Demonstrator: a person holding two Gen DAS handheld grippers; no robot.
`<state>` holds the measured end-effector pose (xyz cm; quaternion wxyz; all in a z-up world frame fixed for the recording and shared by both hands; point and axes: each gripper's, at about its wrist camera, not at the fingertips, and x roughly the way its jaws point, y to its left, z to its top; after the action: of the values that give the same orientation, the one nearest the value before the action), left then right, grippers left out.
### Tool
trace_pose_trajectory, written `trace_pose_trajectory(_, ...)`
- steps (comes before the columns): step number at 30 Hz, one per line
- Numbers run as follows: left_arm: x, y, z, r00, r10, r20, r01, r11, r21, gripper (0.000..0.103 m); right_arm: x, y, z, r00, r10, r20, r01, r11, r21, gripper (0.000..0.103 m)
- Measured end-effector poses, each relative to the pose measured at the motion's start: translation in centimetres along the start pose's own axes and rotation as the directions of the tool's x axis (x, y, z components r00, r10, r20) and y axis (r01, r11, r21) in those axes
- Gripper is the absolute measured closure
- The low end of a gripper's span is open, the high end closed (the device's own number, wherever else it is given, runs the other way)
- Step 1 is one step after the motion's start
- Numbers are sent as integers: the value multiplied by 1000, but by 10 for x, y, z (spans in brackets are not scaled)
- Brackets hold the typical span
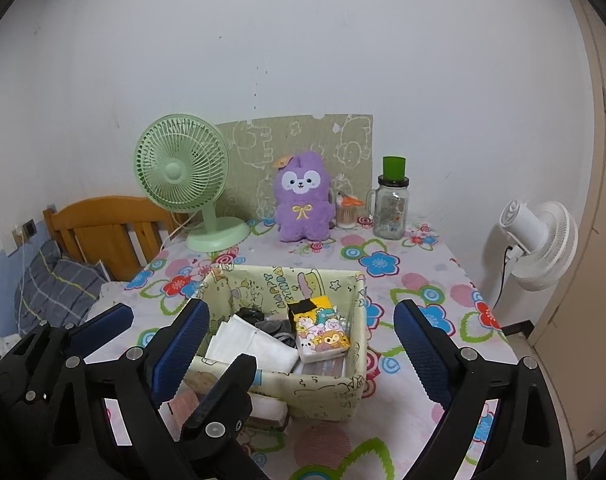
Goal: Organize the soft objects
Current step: 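Withdraw both open grippers and move toward the pink pack and tissue pack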
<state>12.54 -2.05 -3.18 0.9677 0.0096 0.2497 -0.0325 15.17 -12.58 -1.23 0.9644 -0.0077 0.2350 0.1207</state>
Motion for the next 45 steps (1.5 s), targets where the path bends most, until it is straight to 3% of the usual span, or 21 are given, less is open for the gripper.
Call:
trace_pose_trajectory(19,-22,-6,-14,1000,-7,-4,7,1000,7,5,-30,0,-16,999,2,42,-1,1000,-4,0)
trace_pose_trajectory(32,-25,-5,-32,1000,-14,-28,14,1000,-4,4,-34,4,-33,999,-15,28,16,1000,-16,0)
trace_pose_trajectory(45,-17,4,-56,998,-9,-56,8,1000,-27,4,-21,11,-56,999,16,-32,-17,1000,-20,0)
